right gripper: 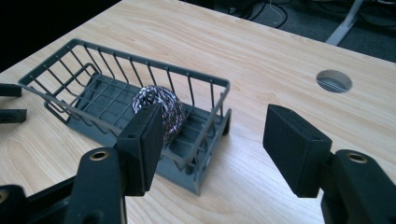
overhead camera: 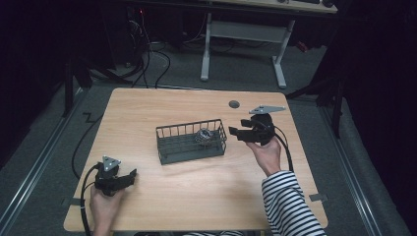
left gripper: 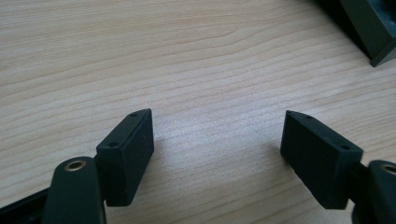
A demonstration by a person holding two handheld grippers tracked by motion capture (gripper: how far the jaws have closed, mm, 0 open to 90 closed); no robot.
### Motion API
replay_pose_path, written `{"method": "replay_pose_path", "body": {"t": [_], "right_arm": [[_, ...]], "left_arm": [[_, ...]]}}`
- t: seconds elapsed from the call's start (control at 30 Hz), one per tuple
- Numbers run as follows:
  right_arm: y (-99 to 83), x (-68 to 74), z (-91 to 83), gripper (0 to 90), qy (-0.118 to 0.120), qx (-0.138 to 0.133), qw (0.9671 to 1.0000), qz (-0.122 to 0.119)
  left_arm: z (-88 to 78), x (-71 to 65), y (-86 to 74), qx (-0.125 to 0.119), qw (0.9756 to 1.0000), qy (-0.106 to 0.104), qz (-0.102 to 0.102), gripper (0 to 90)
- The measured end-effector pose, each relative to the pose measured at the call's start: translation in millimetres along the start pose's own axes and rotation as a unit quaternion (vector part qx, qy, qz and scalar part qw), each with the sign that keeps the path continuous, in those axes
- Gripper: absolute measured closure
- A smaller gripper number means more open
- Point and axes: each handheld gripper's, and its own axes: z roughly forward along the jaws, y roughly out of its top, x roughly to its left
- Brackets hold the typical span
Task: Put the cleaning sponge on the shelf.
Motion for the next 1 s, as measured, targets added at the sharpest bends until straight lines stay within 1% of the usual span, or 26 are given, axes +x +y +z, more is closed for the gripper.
{"method": "replay_pose_path", "body": {"t": [0.1, 0.13, 0.2, 0.27, 0.3, 0.33, 0.37, 0.4, 0.47, 0.5, 0.57, 0.67, 0.7, 0.73, 0.77, 0.8, 0.83, 0.87, 0.9, 0.93, 1.0], "right_arm": [[-7.1, -2.7, -7.8, 39.0, 0.002, -0.015, 0.9999, 0.008], [-10.7, -3.3, -9.5, 38.9, 0.002, -0.014, 0.9998, 0.011], [-20.5, -5.2, -11.0, 39.0, -0.006, -0.012, 0.9999, 0.010], [-33.4, -8.8, -10.7, 39.0, -0.008, -0.004, 0.9998, 0.018], [-40.9, -10.9, -10.8, 39.1, -0.011, -0.006, 0.9997, 0.023], [-48.9, -13.3, -10.5, 39.0, -0.012, -0.006, 0.9994, 0.030], [-64.0, -17.3, -8.6, 39.1, -0.018, 0.003, 0.9991, 0.038], [-64.0, -17.3, -8.6, 39.1, -0.018, 0.003, 0.9991, 0.038], [-81.5, -19.9, -6.1, 39.3, -0.025, 0.000, 0.9987, 0.044], [-91.3, -20.9, -3.5, 39.3, -0.031, 0.004, 0.9983, 0.050], [-112.7, -23.6, 3.8, 39.3, -0.044, 0.013, 0.9974, 0.056], [-142.6, -28.5, 15.8, 38.6, -0.063, 0.036, 0.9949, 0.070], [-156.6, -30.0, 18.7, 39.6, -0.078, 0.031, 0.9941, 0.069], [-156.6, -30.0, 18.7, 39.6, -0.078, 0.031, 0.9941, 0.069], [-159.2, -28.7, 16.4, 38.4, -0.089, 0.029, 0.9932, 0.068], [-159.2, -28.7, 16.4, 38.4, -0.089, 0.029, 0.9932, 0.068], [-159.2, -27.0, 17.1, 38.2, -0.096, 0.032, 0.9935, 0.053], [-158.9, -23.4, 18.2, 37.7, -0.108, 0.040, 0.9927, 0.038], [-158.6, -19.6, 20.0, 37.0, -0.120, 0.046, 0.9916, 0.016], [-158.6, -17.7, 20.0, 36.7, -0.121, 0.045, 0.9915, 0.011], [-158.7, -20.2, 19.7, 34.9, -0.116, 0.046, 0.9919, 0.023]], "left_arm": [[0.1, -0.1, -0.1, -0.001, 1.0000, 0.001, 0.000, 26.2], [0.1, -0.1, 0.0, -0.001, 1.0000, 0.001, 0.000, 26.2], [0.1, -0.1, -0.1, -0.001, 1.0000, 0.001, 0.000, 26.2], [0.1, -0.1, 0.0, -0.001, 1.0000, 0.001, 0.000, 26.2], [0.1, -0.1, 0.0, -0.001, 1.0000, 0.001, 0.000, 26.1], [0.1, -0.1, 0.0, -0.001, 1.0000, 0.001, 0.000, 26.1], [0.1, -0.1, 0.0, 0.000, 1.0000, 0.001, 0.000, 26.1], [0.1, -0.1, 0.0, 0.000, 1.0000, 0.001, 0.000, 26.1], [0.1, -0.1, 0.0, 0.000, 1.0000, 0.001, 0.000, 26.1], [0.2, -0.2, 0.0, 0.000, 1.0000, 0.001, 0.000, 26.0], [0.2, -0.2, 0.1, 0.000, 1.0000, 0.001, 0.000, 26.1], [0.2, -0.2, 0.1, 0.000, 1.0000, 0.001, 0.000, 26.0], [0.2, -0.2, 0.1, 0.000, 1.0000, 0.001, 0.000, 26.0], [0.2, -0.2, 0.1, 0.000, 1.0000, 0.001, 0.000, 26.0], [0.2, -0.2, 0.1, 0.000, 1.0000, 0.001, 0.000, 26.0], [0.2, -0.2, 0.1, 0.000, 1.0000, 0.001, 0.000, 26.0], [0.2, -0.2, 0.1, 0.000, 1.0000, 0.001, 0.000, 26.0], [0.2, -0.2, 0.0, 0.000, 1.0000, 0.001, 0.000, 26.0], [0.2, -0.2, 0.0, 0.000, 1.0000, 0.001, 0.000, 26.0], [0.2, -0.3, 0.0, 0.000, 1.0000, 0.001, 0.000, 26.0], [0.2, -0.3, 0.1, 0.000, 1.0000, 0.001, 0.000, 26.0]]}}
